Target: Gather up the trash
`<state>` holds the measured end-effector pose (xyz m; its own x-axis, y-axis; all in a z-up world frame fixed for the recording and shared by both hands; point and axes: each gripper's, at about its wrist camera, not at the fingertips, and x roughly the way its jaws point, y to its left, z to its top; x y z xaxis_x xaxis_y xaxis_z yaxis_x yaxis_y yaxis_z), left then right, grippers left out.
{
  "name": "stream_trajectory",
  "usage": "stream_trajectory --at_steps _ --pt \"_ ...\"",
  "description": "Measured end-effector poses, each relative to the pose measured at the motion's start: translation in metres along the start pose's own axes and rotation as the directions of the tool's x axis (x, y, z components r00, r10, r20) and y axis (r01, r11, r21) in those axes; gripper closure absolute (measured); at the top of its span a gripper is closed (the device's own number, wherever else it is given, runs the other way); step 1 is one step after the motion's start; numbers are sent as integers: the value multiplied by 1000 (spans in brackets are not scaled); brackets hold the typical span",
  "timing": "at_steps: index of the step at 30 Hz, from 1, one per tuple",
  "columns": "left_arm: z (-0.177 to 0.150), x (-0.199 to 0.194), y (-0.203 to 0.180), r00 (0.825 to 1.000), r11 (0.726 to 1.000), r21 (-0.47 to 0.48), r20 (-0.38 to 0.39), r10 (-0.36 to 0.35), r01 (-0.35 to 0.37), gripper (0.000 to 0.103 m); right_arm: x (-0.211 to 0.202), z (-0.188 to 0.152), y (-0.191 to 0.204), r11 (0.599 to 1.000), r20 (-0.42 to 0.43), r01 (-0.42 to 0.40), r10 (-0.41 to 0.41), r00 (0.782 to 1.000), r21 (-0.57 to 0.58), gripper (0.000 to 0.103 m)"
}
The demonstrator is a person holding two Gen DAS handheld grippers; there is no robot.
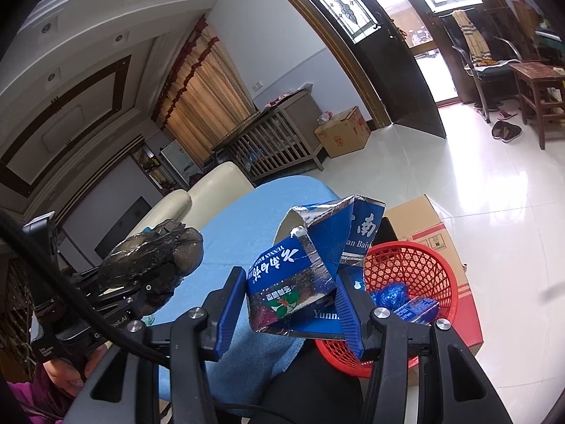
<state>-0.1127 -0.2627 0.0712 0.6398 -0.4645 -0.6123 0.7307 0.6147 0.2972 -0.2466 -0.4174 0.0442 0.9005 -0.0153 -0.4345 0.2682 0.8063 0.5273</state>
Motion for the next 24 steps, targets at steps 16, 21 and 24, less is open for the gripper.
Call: stream_trajectory --at_steps 16,21,24 --pt "4 10 1 1000 999 44 -13 -23 23 65 1 0 -11 999 -3 1 -1 1000 32 50" --pt "5 14 1 999 998 57 -12 -31 32 65 2 -2 -13 999 -10 3 -3 1000 36 50" --pt "5 17 -1 999 997 65 -10 -39 39 65 2 -2 -14 999 -13 7 -6 1000 43 50"
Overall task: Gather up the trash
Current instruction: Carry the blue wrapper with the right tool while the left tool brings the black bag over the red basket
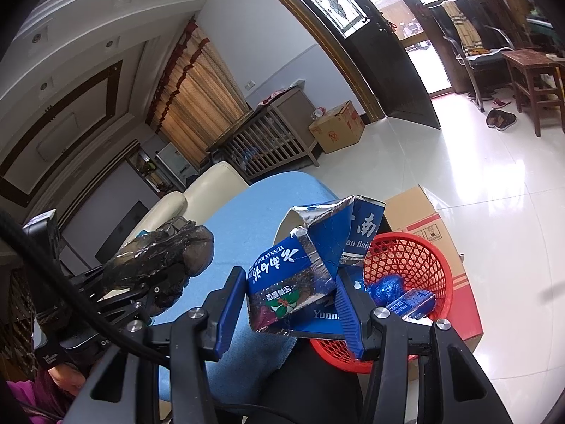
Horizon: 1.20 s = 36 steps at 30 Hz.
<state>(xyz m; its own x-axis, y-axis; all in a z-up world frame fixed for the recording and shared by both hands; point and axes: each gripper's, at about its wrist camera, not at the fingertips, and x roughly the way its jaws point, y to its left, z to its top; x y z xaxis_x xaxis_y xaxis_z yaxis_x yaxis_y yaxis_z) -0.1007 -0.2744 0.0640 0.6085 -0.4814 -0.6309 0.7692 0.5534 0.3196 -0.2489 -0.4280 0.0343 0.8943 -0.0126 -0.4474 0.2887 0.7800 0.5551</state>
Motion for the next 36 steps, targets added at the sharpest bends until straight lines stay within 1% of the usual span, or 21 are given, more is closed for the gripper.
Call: stream_trajectory --at_steps 11,19,27,32,36 --pt "-2 12 -4 999 999 37 -9 -35 35 65 7 -3 -20 998 -24 5 -3 1000 60 50" --pt "-2 25 -4 996 995 52 -27 -79 81 65 15 -7 -46 989 -42 -12 19 999 149 50" --pt "1 42 -14 987 986 53 -43 -157 160 65 18 -12 -66 977 -48 -19 30 998 211 50" --pt "2 57 -16 978 979 48 -63 -197 200 65 23 -13 -77 966 -53 -47 62 997 253 50" --pt "0 67 -20 975 977 47 -85 -204 208 65 33 -17 -89 954 -63 -63 85 994 295 50"
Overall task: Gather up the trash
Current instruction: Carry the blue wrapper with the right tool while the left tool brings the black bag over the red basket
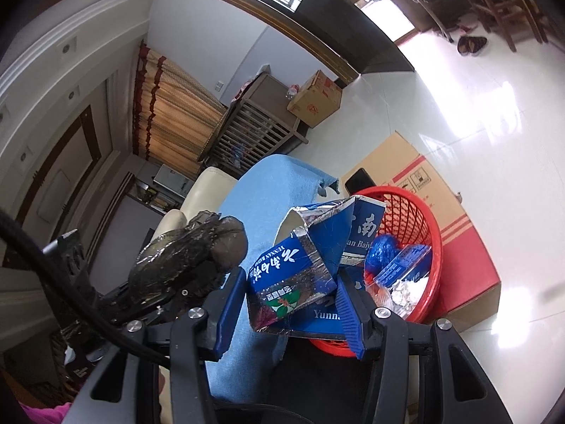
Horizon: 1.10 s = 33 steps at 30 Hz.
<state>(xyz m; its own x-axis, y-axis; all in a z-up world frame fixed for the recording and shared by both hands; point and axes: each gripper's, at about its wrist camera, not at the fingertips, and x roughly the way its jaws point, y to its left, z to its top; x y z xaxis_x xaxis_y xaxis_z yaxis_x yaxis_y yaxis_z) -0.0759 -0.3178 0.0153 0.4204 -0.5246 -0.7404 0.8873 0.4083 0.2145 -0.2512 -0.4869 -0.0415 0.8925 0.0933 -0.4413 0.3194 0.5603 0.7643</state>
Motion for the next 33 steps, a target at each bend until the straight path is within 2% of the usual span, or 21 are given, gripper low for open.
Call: stream_trajectory --at_steps 15,22,33 --pt "4 26 -10 999 1000 5 -46 -5 5 65 22 1 -28 993 -39 -53 58 998 101 48" --pt "2 35 -9 998 1000 -3 -65 -3 3 65 40 2 -31 993 -57 -54 60 997 110 48" --pt "0 42 -10 997 1000 -15 -77 -7 6 65 45 0 -47 987 -68 -44 55 996 153 48"
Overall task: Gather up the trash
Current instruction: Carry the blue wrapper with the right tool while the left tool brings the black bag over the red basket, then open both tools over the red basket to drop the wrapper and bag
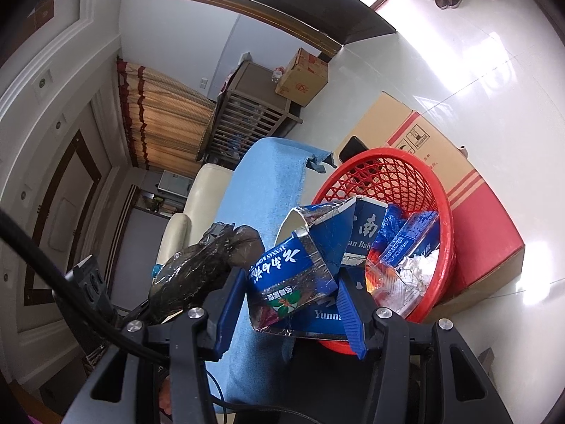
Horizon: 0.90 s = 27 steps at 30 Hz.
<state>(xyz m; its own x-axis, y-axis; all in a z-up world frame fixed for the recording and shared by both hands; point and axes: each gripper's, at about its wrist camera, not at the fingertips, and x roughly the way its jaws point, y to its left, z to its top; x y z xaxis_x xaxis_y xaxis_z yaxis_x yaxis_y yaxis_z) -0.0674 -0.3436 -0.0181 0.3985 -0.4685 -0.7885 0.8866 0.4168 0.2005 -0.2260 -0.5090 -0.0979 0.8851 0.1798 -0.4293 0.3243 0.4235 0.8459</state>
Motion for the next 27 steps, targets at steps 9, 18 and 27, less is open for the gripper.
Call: stream_trajectory --at_steps 9,18,27 --pt "-2 6 2 1000 1000 -12 -8 1 -1 65 4 1 2 1000 -11 5 -5 1000 -4 48" --pt "-4 10 2 1000 1000 -19 -14 3 -3 63 9 5 4 1000 -11 18 -18 1000 -6 48" --pt "-5 6 5 1000 999 -31 16 16 -15 39 24 22 -8 993 -9 86 -85 996 82 26"
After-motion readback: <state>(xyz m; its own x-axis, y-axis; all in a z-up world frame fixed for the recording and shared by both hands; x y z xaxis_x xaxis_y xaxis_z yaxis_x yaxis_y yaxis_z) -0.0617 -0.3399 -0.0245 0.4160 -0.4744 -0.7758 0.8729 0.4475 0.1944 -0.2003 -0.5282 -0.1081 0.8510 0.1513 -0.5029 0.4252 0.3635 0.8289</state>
